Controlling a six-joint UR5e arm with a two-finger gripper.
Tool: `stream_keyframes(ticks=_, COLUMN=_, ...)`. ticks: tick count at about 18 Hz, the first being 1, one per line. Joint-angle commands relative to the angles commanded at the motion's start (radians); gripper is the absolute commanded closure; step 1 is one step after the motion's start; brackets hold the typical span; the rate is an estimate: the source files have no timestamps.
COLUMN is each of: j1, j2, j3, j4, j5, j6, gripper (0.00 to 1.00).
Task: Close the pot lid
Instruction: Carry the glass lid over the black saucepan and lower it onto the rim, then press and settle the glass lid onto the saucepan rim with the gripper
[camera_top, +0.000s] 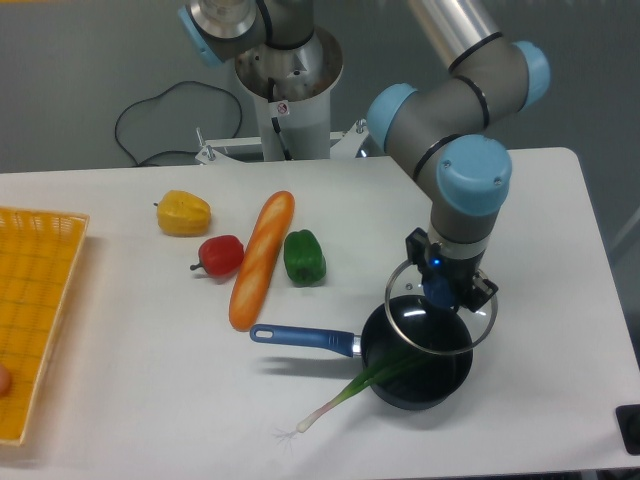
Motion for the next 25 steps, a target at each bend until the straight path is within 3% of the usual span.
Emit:
stream_keyframes(ticks=14, j1=-0.034, j2=-0.058, j3=0.074, j4=0.006, j5=-0.002, j6=-0.061, gripper=0.41)
stream_keyframes(ticks=25, j1=-0.045, j2=-0.078, j3=0.081, j4=0.009, j5=-0.005, j6=-0.097, gripper=0.41)
